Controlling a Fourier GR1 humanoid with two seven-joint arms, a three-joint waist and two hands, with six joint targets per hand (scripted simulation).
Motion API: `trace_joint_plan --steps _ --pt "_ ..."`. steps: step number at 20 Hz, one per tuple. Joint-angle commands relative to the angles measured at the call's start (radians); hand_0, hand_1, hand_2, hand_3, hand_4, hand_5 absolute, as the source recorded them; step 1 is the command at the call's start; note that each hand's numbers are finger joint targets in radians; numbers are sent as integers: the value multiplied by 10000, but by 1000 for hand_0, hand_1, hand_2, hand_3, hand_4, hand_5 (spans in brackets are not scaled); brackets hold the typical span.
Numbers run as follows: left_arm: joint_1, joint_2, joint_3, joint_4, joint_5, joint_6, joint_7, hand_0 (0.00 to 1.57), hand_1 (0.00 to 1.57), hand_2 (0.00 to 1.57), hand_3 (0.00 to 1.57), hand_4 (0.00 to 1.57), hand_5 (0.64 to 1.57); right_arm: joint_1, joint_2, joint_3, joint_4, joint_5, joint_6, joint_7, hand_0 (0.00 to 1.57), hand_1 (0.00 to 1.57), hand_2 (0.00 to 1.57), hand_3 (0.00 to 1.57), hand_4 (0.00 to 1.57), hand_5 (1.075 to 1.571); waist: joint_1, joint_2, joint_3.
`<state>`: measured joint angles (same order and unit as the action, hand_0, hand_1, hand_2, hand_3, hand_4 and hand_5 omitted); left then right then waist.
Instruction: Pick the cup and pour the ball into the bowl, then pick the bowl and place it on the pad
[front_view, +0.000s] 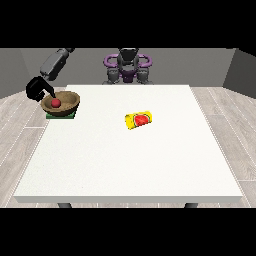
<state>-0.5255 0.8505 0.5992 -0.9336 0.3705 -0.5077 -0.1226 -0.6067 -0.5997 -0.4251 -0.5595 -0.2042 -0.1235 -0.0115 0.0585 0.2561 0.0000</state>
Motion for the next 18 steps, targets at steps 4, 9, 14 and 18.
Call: trace_joint_plan --steps 4,9,14,18 --pt "-334 312 128 122 242 -53 -279 0 0 0 0 1190 1566 -546 -179 -83 67 113 -520 -780 1259 1259 1353 911 115 1529 177 741 6" --pt "-102 243 -174 345 -48 -43 -286 0 0 0 0 1199 1568 -416 102 882 51 732 43 -93 0 0 212 0 0 1442 206 252 -1" --pt "-187 -672 -739 -960 136 807 695 0 0 0 0 1190 1569 -472 -107 1123 697 1020 409 292 0 0 0 0 0 1407 269 -599 11" --pt "312 -689 -769 -44 -308 635 90 0 0 0 0 1190 1569 -1216 -1306 1219 6 952 1260 1819 0 0 0 0 200 1375 -131 -1349 -15"
